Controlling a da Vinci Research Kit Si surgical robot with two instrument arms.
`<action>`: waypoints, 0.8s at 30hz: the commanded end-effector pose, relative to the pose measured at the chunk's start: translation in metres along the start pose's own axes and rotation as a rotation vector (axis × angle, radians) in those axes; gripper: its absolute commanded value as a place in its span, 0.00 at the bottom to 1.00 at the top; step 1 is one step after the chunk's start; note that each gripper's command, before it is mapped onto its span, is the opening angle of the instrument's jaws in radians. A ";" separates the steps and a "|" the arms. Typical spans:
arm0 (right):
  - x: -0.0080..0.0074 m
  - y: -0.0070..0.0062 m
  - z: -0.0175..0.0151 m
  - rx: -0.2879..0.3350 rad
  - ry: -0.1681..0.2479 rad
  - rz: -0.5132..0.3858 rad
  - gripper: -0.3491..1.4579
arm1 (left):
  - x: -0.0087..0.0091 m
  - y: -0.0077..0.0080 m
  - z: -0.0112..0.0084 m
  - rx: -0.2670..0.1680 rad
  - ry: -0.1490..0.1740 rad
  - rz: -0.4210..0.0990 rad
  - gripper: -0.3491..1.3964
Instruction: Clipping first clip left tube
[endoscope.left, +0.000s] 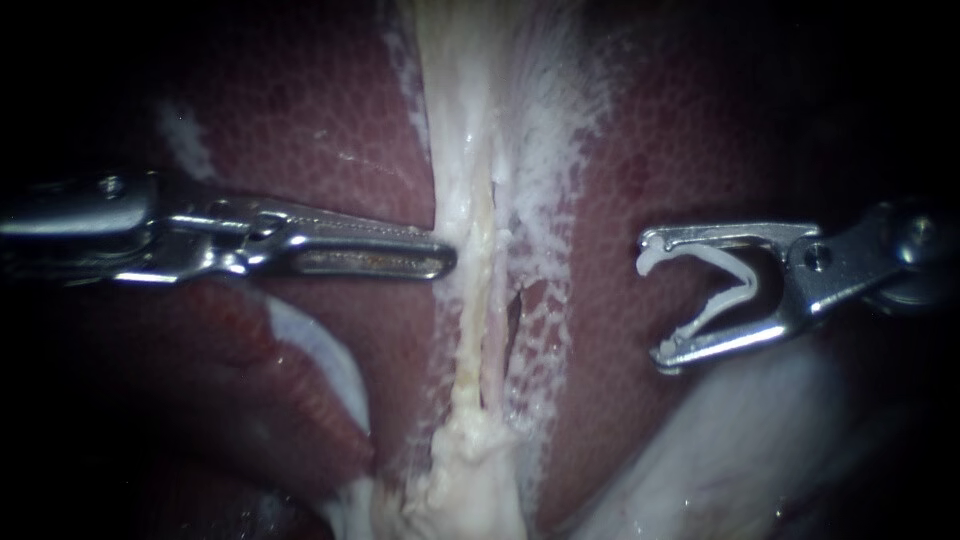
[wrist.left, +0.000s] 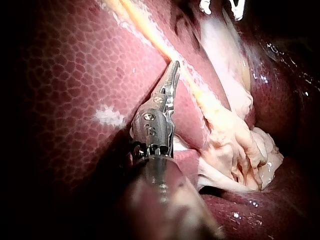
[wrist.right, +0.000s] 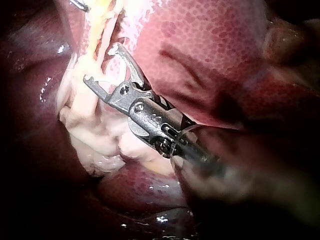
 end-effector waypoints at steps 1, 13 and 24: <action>0.0000 0.0000 0.0000 0.000 0.000 0.000 0.52 | 0.0000 0.0000 0.0000 0.000 0.000 0.000 0.00; -0.0007 -0.0006 0.0017 0.016 0.001 -0.007 0.52 | -0.0034 -0.0005 -0.0042 0.001 -0.006 -0.018 0.00; -0.0035 -0.0028 0.0100 0.071 0.000 -0.028 0.52 | -0.0055 -0.0008 -0.0077 -0.013 -0.031 -0.031 0.00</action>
